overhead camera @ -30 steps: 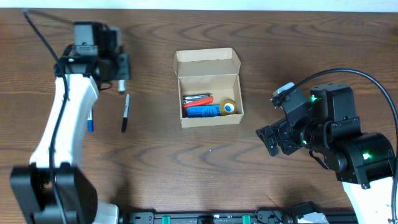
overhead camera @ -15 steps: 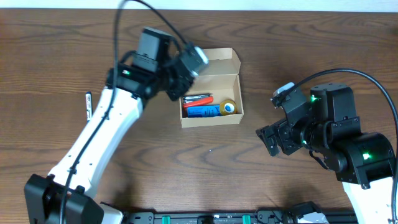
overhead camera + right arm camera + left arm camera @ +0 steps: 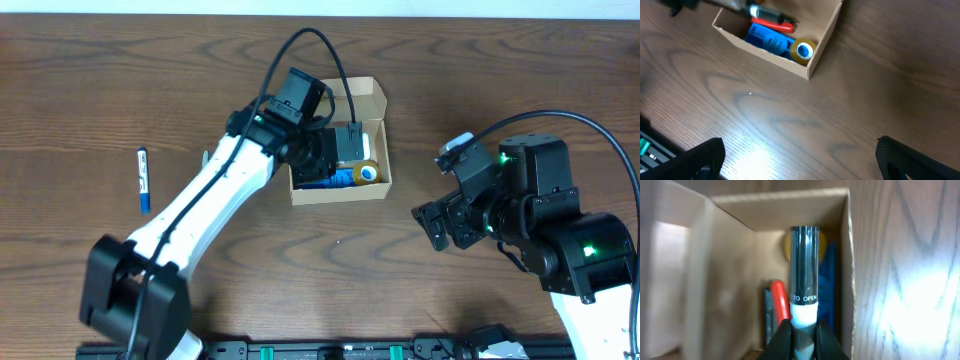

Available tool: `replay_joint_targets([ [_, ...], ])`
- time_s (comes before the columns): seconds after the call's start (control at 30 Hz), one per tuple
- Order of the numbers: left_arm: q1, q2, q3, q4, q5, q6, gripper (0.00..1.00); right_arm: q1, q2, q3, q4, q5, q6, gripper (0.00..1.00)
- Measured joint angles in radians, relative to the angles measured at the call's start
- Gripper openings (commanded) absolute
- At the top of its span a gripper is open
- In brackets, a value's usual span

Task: Pack container
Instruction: 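Carry the white marker into the box and lower it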

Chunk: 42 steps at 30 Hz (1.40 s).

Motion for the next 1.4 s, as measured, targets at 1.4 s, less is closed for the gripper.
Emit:
replay_joint_targets([
  [1.4, -0.088, 0.111, 0.000, 0.042, -0.064, 0.053, 0.06, 0.000, 0.000, 0.000, 0.000, 0.000, 0.000, 0.99],
])
